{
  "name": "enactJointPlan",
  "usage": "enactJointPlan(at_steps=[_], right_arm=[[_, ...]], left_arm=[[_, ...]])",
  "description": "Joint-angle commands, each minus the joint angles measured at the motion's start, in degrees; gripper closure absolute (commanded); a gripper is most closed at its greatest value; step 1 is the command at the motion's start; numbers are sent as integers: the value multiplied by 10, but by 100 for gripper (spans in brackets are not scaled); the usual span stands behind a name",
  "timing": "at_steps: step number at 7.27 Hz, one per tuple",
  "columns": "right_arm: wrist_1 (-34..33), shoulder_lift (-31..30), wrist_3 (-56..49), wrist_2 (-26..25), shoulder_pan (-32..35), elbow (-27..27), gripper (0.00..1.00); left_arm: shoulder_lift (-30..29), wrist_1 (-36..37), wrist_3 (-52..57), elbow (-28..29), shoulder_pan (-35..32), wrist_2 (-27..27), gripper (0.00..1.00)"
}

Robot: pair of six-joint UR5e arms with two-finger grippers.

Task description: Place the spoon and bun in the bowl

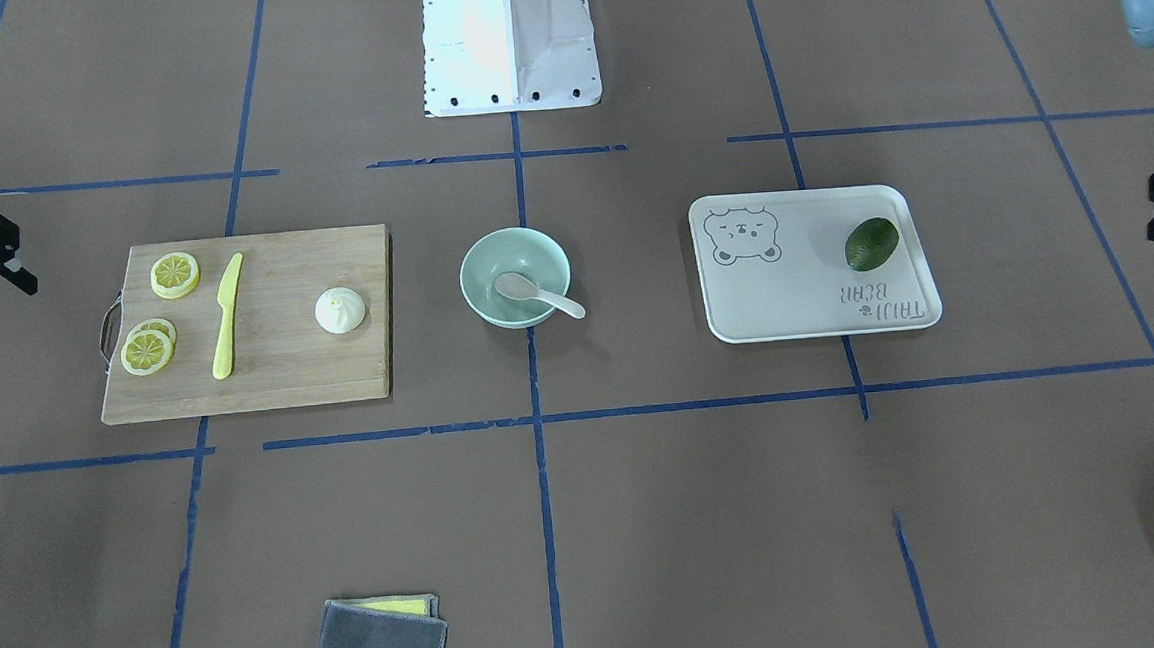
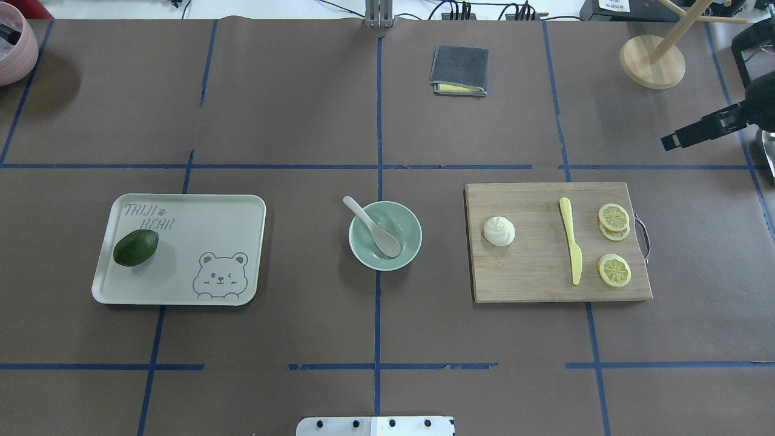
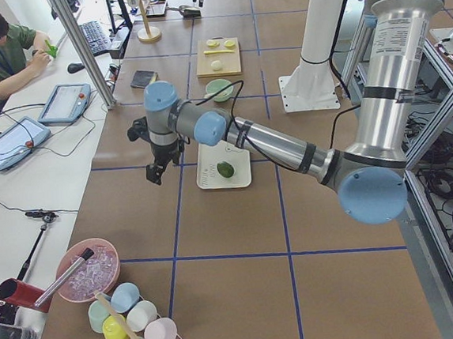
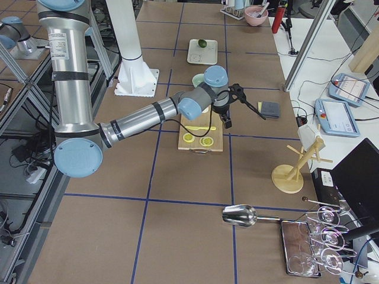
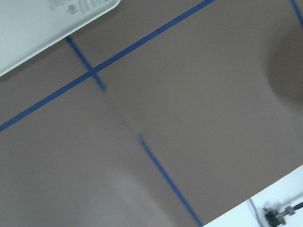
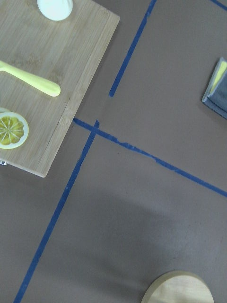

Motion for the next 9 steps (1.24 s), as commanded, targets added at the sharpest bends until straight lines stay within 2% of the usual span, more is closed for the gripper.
enactJointPlan(at_steps=[1, 2, 4, 6, 7, 8, 9], right_arm=[[-4, 51, 107, -11, -62, 8, 0], [-4, 58, 153, -52, -108, 10, 0], [0, 64, 238, -228, -260, -9, 0], [-3, 101, 293, -305, -337, -30, 1], [-3, 129, 295, -328, -351, -64, 2], [-3, 138, 296, -340, -361, -85, 11], [-3, 135, 296, -349, -364, -95, 35]], left_arm=[[66, 3, 51, 42, -95, -6, 0], [108, 13, 48, 54, -137, -13, 0], [121, 17, 48, 54, -142, -13, 0], [121, 17, 48, 51, -142, -13, 0], [122, 17, 48, 51, -142, -13, 0], [124, 17, 48, 50, -142, -13, 0], [124, 17, 48, 51, -142, -13, 0]])
